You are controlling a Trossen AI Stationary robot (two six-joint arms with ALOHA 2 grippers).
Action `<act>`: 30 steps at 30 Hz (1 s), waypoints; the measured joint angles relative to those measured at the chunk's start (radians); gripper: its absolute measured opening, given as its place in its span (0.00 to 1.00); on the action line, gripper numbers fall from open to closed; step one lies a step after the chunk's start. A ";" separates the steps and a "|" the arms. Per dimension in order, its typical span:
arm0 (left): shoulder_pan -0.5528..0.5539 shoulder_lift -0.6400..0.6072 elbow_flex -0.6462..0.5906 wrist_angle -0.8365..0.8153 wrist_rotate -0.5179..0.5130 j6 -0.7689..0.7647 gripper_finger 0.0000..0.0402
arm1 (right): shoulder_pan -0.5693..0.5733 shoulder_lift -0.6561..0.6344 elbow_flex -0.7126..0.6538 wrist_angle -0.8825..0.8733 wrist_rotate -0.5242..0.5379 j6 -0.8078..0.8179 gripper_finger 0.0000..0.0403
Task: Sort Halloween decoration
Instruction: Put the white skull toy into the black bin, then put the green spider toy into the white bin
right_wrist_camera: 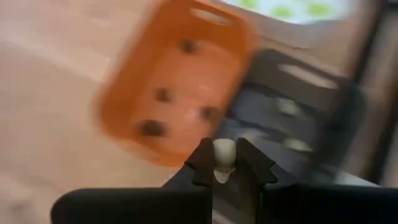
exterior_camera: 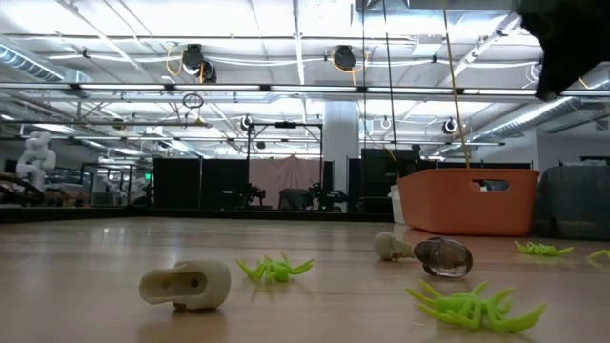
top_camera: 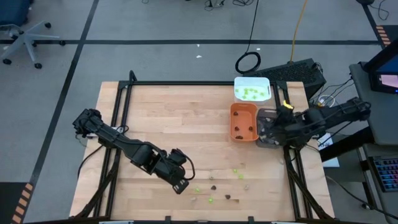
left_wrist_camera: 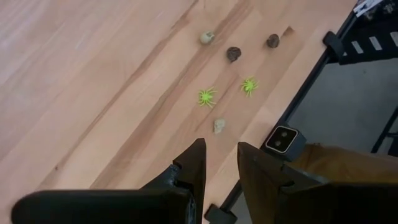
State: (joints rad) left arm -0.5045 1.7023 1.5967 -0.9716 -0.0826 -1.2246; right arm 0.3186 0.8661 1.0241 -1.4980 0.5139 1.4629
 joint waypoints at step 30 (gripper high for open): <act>-0.180 0.055 -0.002 0.096 -0.382 0.274 0.23 | -0.132 -0.036 -0.021 0.375 -0.141 -0.077 0.51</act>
State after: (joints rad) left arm -0.6845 1.7576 1.5948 -0.8753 -0.4650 -0.9503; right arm 0.1865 0.8301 1.0026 -1.1225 0.3731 1.3860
